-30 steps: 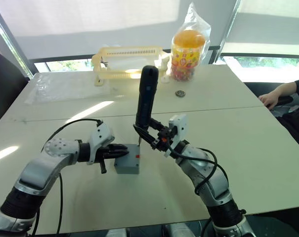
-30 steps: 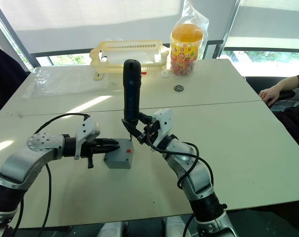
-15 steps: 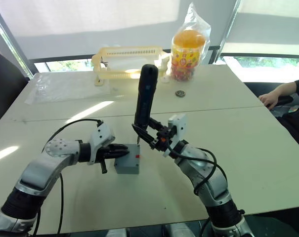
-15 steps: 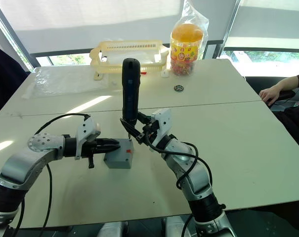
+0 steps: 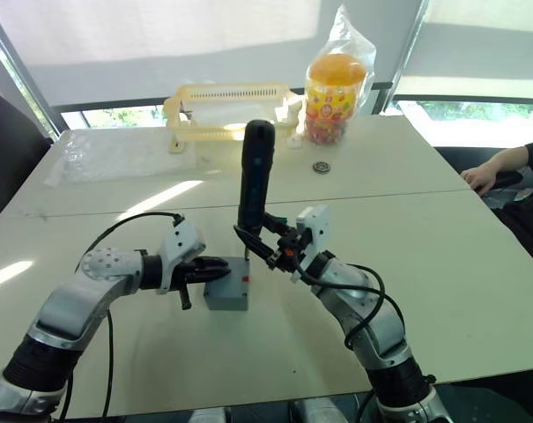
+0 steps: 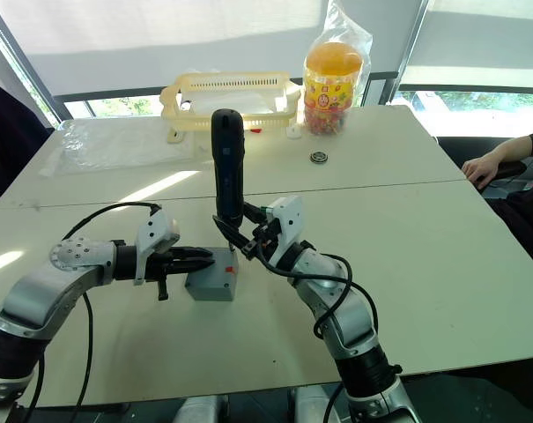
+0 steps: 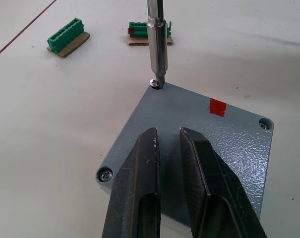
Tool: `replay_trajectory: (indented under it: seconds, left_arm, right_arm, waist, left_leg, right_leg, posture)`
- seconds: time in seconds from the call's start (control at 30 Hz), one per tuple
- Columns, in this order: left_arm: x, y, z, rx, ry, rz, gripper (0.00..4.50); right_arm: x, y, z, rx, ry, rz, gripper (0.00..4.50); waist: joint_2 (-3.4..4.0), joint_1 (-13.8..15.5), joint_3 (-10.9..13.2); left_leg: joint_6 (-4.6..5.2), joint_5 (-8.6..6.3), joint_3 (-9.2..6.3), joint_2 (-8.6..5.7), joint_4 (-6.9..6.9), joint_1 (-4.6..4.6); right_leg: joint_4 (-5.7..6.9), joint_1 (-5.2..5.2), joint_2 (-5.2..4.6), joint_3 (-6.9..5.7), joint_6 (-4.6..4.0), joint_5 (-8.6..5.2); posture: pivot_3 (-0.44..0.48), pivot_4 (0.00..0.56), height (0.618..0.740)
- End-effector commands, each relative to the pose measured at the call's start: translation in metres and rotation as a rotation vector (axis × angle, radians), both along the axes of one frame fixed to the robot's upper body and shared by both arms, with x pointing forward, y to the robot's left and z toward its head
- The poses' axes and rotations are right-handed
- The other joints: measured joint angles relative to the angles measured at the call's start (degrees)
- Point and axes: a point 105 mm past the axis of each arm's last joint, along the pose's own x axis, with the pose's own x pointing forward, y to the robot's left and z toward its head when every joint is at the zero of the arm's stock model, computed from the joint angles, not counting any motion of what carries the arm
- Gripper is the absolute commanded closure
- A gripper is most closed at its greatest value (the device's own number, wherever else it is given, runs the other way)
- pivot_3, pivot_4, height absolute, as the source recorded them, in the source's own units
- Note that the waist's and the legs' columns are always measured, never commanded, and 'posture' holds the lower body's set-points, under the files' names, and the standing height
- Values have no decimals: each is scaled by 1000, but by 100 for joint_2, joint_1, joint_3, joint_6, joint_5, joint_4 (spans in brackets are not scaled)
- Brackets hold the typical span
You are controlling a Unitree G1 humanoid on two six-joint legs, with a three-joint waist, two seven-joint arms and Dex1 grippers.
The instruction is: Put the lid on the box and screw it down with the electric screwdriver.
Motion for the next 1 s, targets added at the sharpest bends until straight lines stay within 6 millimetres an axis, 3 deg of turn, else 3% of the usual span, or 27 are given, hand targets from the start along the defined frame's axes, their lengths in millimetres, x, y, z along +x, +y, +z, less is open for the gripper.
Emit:
replay_trajectory:
  seconds: [0.03, 0.4, 1.0]
  left_arm:
    - [-1, 1, -5, 17, 12, 8, 3833]
    - [-2, 0, -6, 14, 13, 2, 3833]
    - [0, 0, -7, 8, 6, 15, 3833]
  right_arm:
    - [-3, -1, 14, 35, -65, -3, 2747]
    - [-11, 1, 36, 103, -78, 34, 2747]
    - [-3, -1, 25, 71, -68, 7, 2747]
  waist:
    - [0, 0, 0]
    - [0, 0, -1]
    - [1, 1, -1]
  left_leg:
    - [0, 0, 0, 0, 0, 0]
    - [0, 0, 0, 0, 0, 0]
    - [0, 0, 0, 0, 0, 0]
  right_leg:
    - [0, 0, 0, 0, 0, 0]
    - [1, 0, 0, 0, 0, 0]
    - [1, 1, 0, 0, 0, 0]
  posture:
    - [0, 150, 740]
    - [0, 150, 740]
    - [0, 150, 740]
